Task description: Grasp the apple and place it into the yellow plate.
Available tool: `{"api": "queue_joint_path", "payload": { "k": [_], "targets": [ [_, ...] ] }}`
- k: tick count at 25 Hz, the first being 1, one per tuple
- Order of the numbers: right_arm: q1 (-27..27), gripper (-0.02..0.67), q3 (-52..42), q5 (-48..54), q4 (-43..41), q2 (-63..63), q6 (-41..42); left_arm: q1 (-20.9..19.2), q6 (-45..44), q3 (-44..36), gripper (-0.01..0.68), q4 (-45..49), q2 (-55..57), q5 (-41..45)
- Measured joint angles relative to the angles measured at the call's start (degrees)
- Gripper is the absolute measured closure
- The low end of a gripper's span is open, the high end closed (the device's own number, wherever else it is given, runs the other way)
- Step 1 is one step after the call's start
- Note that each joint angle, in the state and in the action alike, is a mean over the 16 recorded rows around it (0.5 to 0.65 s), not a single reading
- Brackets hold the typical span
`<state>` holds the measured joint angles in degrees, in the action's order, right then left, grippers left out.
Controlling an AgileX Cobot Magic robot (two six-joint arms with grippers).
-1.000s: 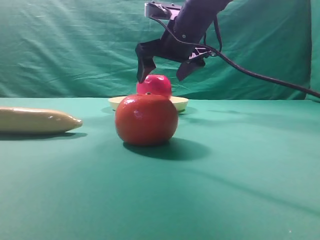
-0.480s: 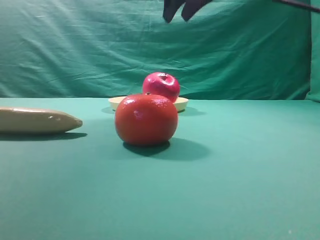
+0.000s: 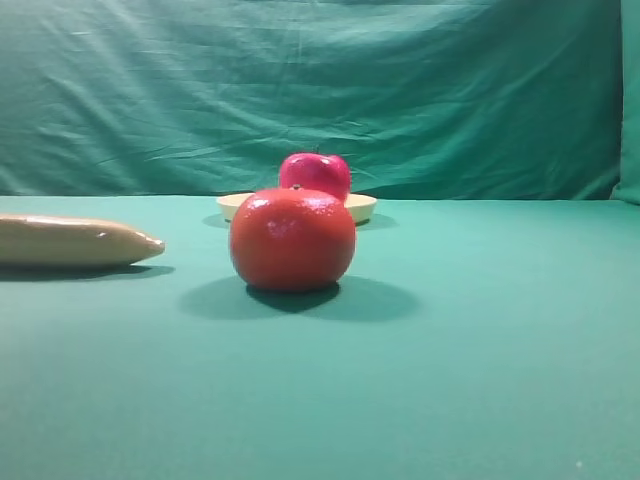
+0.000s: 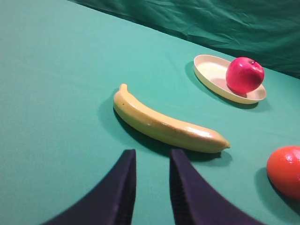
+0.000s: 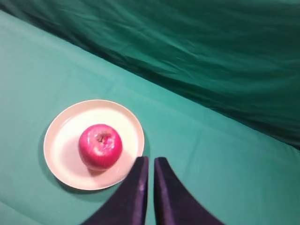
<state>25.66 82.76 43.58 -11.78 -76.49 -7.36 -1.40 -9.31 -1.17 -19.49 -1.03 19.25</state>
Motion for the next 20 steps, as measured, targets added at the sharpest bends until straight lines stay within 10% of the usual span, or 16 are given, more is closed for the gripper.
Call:
{"api": "queue_joint_path", "payload": {
  "k": [20],
  "targets": [
    [0.0,0.649,-47.2,-15.1,0.2,48.8,-5.7,0.0,0.0,0.0,0.516,0.0,0.0,0.0]
  ]
}}
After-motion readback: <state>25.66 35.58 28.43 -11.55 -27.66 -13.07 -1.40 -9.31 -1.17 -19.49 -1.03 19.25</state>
